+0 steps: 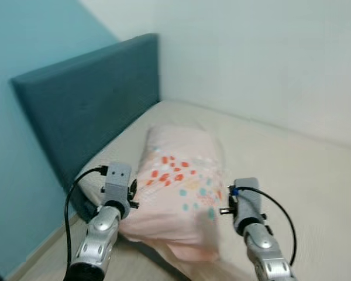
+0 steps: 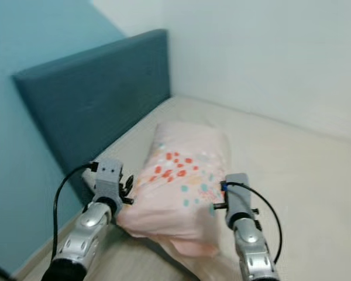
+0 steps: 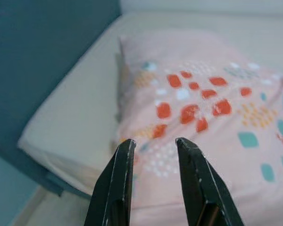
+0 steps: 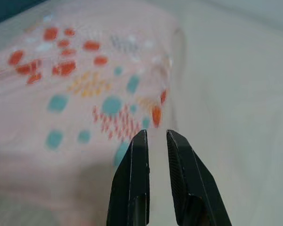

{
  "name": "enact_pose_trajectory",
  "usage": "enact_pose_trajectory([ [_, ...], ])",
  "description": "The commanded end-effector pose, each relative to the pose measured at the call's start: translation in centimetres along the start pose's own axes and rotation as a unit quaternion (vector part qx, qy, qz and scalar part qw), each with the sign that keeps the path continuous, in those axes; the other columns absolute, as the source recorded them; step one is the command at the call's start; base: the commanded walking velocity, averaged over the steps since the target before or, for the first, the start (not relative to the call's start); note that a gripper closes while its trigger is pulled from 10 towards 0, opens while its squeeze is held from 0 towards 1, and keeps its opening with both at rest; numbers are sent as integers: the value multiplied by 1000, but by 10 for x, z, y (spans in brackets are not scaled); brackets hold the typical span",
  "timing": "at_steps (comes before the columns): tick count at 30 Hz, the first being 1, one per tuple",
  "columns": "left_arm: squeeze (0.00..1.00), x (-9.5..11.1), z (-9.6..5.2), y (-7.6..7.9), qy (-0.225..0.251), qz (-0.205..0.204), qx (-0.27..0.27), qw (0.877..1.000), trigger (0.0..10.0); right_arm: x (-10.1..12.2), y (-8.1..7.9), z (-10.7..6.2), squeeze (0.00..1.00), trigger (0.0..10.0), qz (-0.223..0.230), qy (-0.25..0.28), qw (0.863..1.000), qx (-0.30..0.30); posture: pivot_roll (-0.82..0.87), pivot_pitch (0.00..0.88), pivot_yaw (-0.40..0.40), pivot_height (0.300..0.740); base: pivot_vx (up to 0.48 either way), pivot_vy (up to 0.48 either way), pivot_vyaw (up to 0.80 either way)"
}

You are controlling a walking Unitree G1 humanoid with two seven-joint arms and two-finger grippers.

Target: Clean up the room

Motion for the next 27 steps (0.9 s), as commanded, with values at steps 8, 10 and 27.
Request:
enact_pose_trajectory([
  [8,0,-9,-8,-6,-5,-12,5,1000,10000,1,-13,-2,0,10000,6,5,1000,16,-6,0,22,740,0,0,-797],
  [10,0,-6,-8,-15,7,-7,16,1000,10000,9,-27,1,0,10000,2,15,999,36,-6,0,8,740,0,0,-794],
  [27,0,6,-10,-9,35,-23,2,999,10000,15,-24,6,0,10000,-6,26,998,53,24,0,-35,740,0,0,-799],
])
Point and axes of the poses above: a point about 5 cm out from each wrist's last joint towards the gripper, its own z axis pointing out of the wrist towards the gripper, its own x axis along the axis of the wrist's last joint, y = z × x, the point moved 5 cm from there along z, pointing out of the wrist towards the gripper, and after that the axes turned 8 degrees about -z, right-handed, at the moved point
